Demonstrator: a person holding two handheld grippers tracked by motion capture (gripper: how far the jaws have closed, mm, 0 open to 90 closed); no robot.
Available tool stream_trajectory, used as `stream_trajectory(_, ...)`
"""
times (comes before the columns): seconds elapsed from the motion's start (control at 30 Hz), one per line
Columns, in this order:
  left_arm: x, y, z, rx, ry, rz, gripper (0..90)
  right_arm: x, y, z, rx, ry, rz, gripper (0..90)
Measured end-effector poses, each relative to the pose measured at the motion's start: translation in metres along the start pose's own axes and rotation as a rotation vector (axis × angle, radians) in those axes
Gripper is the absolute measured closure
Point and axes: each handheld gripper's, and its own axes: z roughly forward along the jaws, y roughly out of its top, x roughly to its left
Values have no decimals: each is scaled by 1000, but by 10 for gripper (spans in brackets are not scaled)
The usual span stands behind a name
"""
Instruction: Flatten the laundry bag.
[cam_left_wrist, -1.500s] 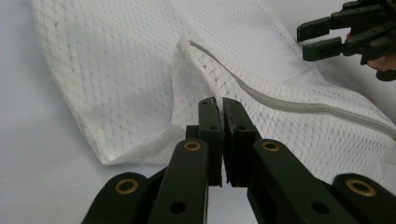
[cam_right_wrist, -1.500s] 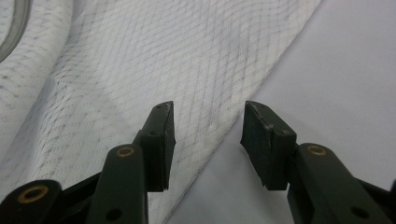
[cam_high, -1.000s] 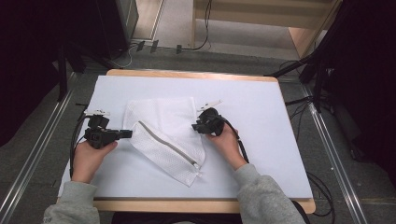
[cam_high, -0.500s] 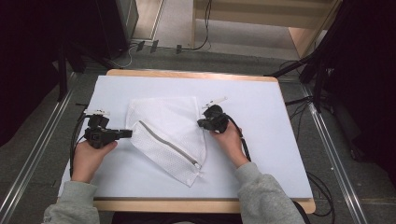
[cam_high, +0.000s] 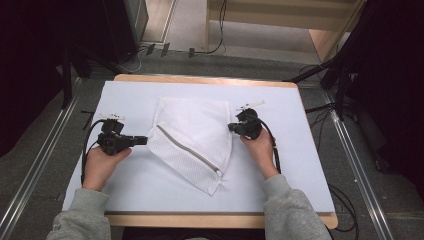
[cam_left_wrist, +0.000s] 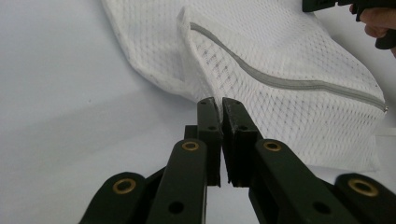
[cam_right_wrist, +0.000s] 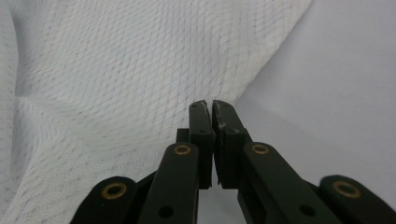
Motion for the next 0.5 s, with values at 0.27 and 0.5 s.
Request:
stream_trajectory(0.27,-3,8,10,12,-12,18,873,-25,-11,-15,-14,-24,80,885)
stream_trajectory(0.5,0,13,20,5,16,28,752,-27,-16,-14,2,-25,87,883)
